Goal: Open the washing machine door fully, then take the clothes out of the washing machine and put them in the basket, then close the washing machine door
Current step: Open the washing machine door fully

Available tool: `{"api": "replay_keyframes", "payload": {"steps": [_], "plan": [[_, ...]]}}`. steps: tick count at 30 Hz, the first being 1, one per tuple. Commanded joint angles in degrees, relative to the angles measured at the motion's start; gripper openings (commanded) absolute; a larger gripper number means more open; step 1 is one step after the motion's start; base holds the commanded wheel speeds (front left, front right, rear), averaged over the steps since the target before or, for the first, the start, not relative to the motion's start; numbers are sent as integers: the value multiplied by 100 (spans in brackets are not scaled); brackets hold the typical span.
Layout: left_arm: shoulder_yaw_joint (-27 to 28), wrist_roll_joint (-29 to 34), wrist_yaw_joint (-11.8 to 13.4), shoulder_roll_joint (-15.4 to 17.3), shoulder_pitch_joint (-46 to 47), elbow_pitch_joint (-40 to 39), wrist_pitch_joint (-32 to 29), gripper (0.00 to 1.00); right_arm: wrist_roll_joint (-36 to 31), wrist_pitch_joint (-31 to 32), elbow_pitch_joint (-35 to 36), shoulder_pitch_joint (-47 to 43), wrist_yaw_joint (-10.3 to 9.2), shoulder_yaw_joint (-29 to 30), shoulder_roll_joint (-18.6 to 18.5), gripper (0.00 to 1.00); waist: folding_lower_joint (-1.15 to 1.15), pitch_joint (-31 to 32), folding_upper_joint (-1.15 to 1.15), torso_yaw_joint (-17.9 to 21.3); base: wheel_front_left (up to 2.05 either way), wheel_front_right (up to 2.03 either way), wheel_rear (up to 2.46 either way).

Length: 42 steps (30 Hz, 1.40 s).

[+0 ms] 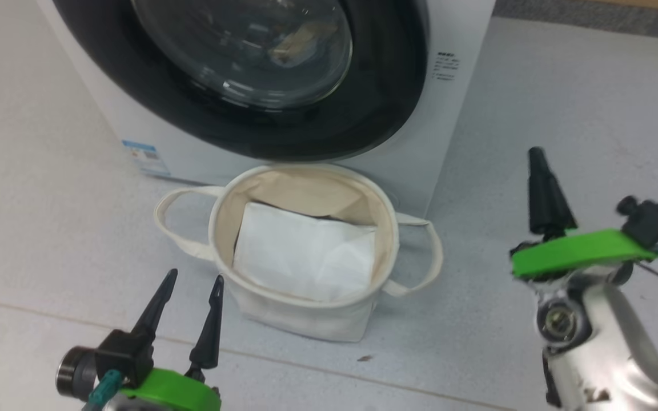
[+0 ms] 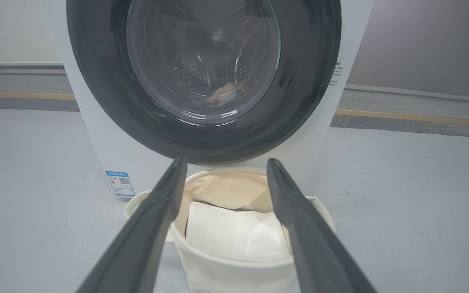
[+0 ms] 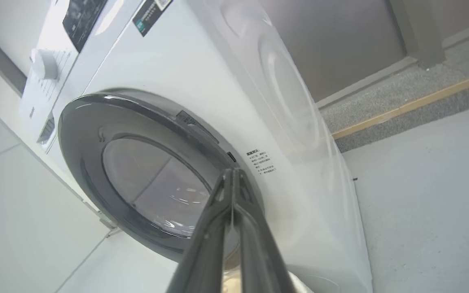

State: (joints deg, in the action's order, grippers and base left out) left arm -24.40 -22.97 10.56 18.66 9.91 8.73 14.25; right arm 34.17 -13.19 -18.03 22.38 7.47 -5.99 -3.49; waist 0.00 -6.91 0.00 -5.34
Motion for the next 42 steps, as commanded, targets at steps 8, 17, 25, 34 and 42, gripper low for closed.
{"api": "replay_keyframes", "payload": {"steps": [8, 17, 25, 34, 42], "plan": [[331, 34, -62, 86, 385, -293, 74, 100, 2131, 638, -344, 1127, 2, 432, -185, 0, 0, -475, 0, -366, 0, 0, 0], [391, 115, -170, -107, 492, -290, 74, 100, 3318, 1691, -1248, 2295, 2, 536, -594, 0, 0, -788, 0, -739, 0, 0, 0], [512, 237, -318, -276, 542, -420, 74, 100, 3546, 2154, -1811, 3157, 2, 442, -784, 0, 0, -1060, 0, -950, 0, 0, 0], [673, 491, -568, -539, 606, -657, 74, 100, 3789, 2675, -2402, 3956, 2, 441, -975, 0, 0, -1339, 0, -1175, 0, 0, 0], [819, 645, -738, -695, 517, -627, 74, 100, 4090, 3155, -2842, 4435, 2, 528, -1129, 0, 0, -1381, 0, -1350, 0, 0, 0]]}}
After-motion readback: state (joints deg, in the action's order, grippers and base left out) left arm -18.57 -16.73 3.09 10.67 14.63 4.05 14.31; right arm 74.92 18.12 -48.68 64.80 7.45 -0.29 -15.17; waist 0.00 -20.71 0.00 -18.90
